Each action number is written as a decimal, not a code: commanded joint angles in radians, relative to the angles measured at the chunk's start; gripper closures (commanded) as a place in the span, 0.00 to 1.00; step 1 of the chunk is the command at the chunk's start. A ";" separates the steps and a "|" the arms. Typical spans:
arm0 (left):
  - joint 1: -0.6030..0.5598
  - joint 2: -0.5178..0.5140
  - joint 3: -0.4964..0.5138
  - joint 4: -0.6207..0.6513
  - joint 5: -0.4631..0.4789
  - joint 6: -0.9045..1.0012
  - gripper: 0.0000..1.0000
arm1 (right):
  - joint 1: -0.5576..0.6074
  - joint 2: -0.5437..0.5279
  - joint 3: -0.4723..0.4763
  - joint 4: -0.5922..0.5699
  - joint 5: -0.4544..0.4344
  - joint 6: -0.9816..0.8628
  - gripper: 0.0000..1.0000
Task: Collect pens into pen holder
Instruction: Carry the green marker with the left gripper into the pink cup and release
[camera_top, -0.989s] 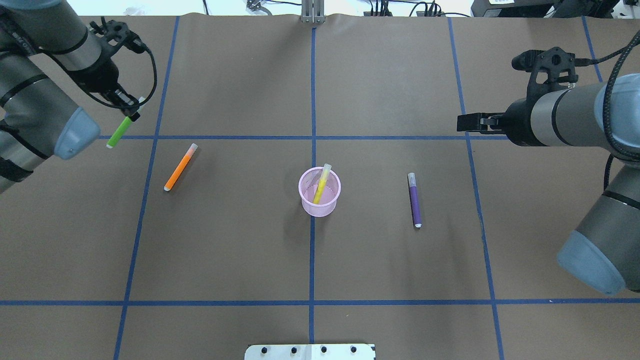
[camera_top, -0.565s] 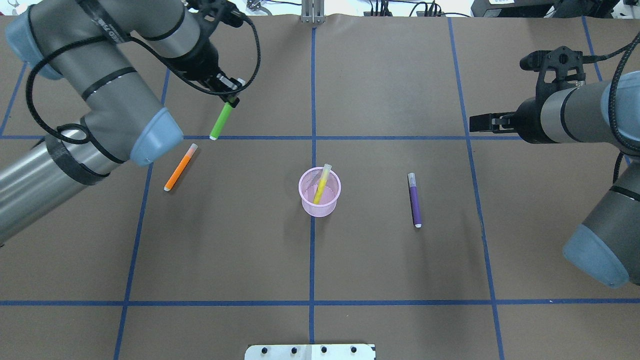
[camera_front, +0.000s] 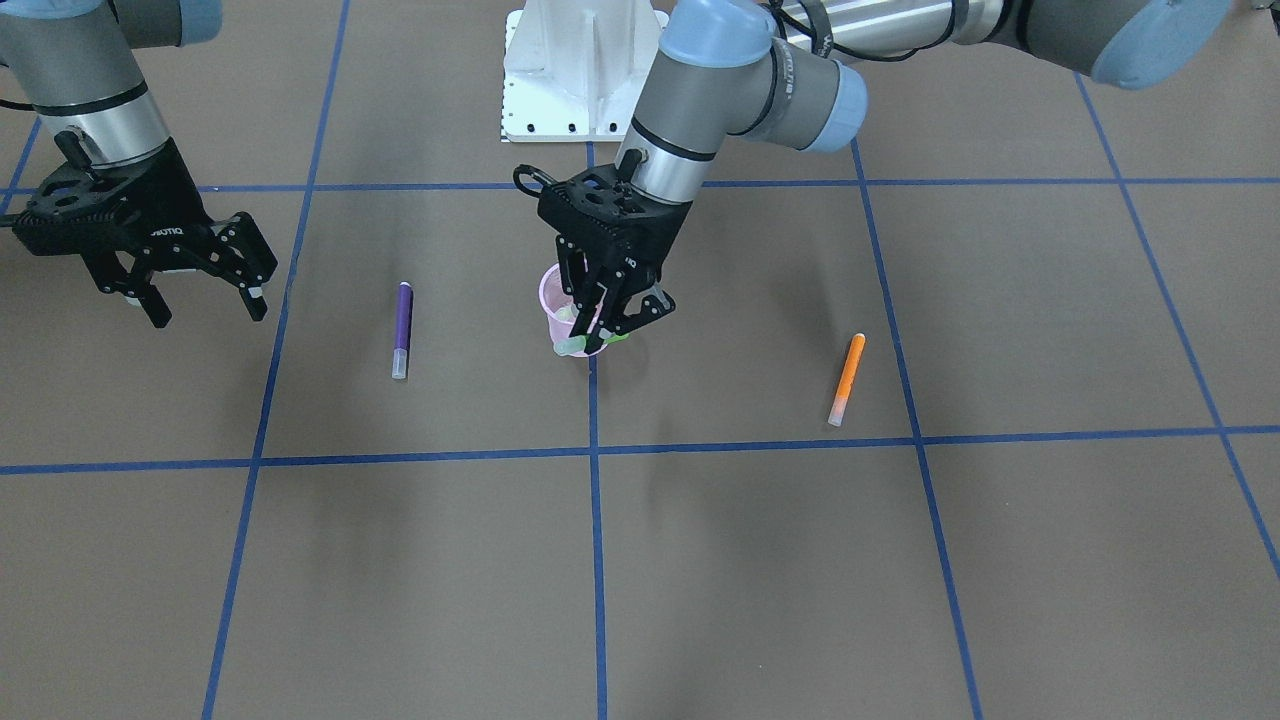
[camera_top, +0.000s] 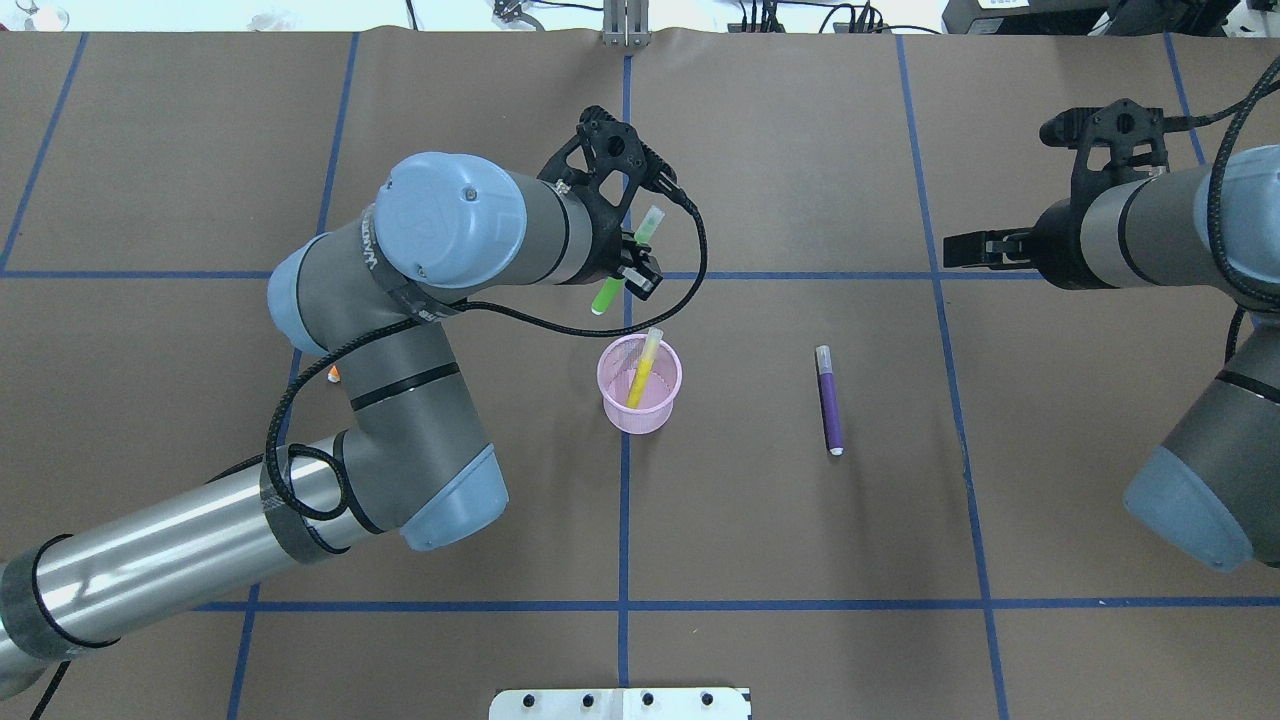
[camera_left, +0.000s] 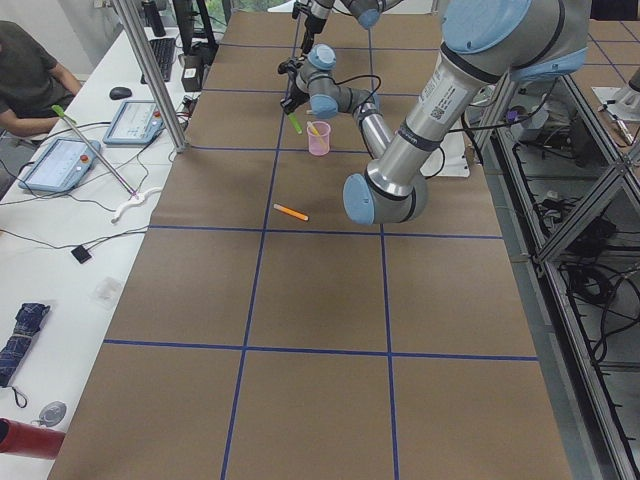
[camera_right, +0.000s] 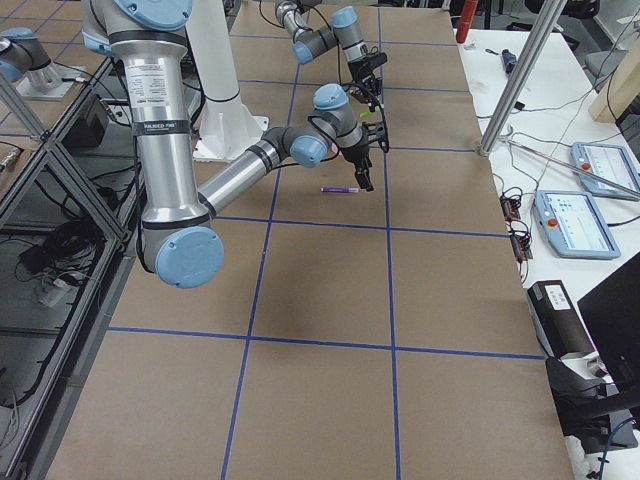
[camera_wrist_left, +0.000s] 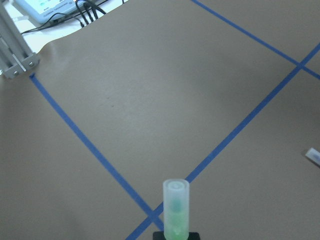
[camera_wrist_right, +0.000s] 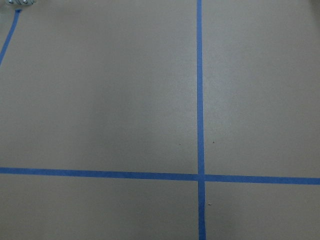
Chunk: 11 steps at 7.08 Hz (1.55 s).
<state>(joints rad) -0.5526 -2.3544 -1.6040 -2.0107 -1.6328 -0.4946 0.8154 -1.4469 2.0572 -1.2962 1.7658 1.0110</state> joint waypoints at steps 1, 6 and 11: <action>0.019 -0.003 -0.010 -0.010 0.025 -0.016 1.00 | -0.001 0.000 -0.008 0.000 0.001 0.003 0.00; 0.097 0.009 -0.051 -0.003 0.030 -0.123 1.00 | -0.001 -0.006 -0.065 0.103 0.003 0.009 0.00; 0.100 0.056 -0.045 -0.013 0.028 -0.116 0.13 | -0.002 0.000 -0.074 0.098 0.021 0.021 0.00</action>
<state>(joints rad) -0.4528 -2.3340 -1.6456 -2.0203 -1.6043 -0.6075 0.8153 -1.4494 1.9924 -1.1940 1.7853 1.0227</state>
